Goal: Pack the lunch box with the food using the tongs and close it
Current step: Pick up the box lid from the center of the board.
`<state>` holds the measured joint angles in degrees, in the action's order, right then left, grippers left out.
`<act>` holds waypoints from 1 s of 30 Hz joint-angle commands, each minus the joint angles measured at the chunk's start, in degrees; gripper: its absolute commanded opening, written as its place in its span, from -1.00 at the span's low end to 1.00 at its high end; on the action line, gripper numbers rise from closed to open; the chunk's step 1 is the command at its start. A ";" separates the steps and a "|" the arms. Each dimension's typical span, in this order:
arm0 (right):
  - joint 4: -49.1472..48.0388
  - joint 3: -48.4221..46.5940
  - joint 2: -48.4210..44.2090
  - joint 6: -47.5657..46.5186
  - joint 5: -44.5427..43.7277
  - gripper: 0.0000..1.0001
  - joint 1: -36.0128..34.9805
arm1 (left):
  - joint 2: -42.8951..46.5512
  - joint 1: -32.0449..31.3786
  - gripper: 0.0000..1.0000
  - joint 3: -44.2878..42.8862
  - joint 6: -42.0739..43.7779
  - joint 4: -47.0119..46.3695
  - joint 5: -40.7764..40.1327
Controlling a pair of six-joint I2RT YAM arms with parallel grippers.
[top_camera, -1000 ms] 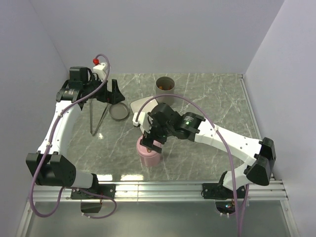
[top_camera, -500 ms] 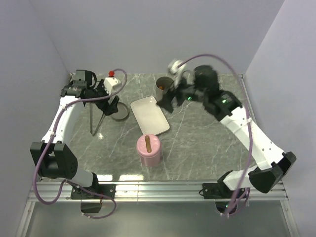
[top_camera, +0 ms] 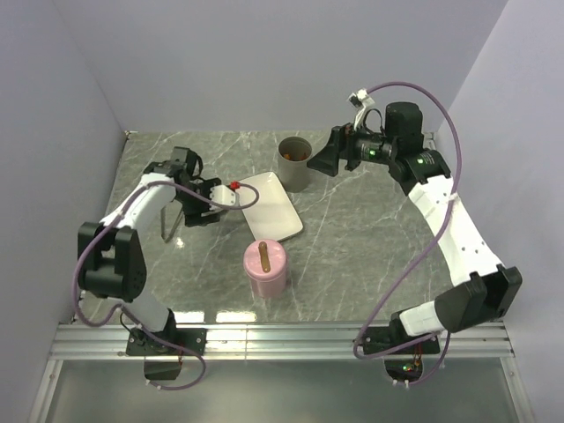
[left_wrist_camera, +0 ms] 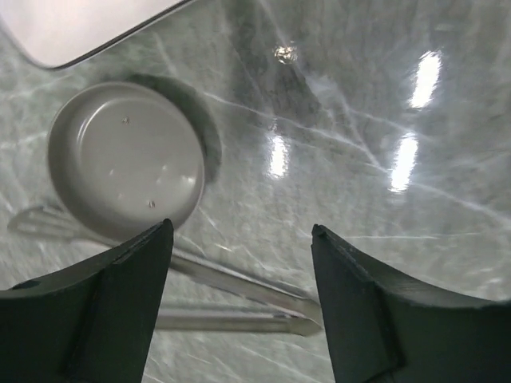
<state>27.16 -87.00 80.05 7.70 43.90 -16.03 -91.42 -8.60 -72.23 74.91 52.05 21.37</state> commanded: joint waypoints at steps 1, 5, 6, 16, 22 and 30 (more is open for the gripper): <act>4.82 -2.29 3.69 2.31 -0.20 0.99 1.97 | -3.32 -1.07 0.50 -1.32 7.43 -2.92 -4.22; 5.73 -2.66 5.56 9.33 -3.04 0.99 4.60 | -9.38 -1.33 0.40 -4.76 8.75 -2.48 -6.41; 4.50 -1.69 4.51 11.70 -2.33 0.99 6.09 | -10.18 -1.50 0.34 -4.94 9.19 -2.74 -7.12; 1.59 2.96 5.03 16.46 2.59 0.99 8.73 | -15.46 -3.17 -0.02 -1.96 11.48 -9.77 -11.69; -2.89 5.70 4.68 22.08 7.59 1.00 11.55 | -15.72 -3.88 -0.42 0.85 10.96 -14.51 -13.36; -2.48 7.03 3.09 18.50 7.52 0.99 12.34 | -12.83 -4.32 -0.99 1.31 6.14 -13.83 -10.39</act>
<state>24.03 -76.90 85.17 29.65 50.37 -3.86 -106.61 -12.64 -69.87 83.74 36.99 8.19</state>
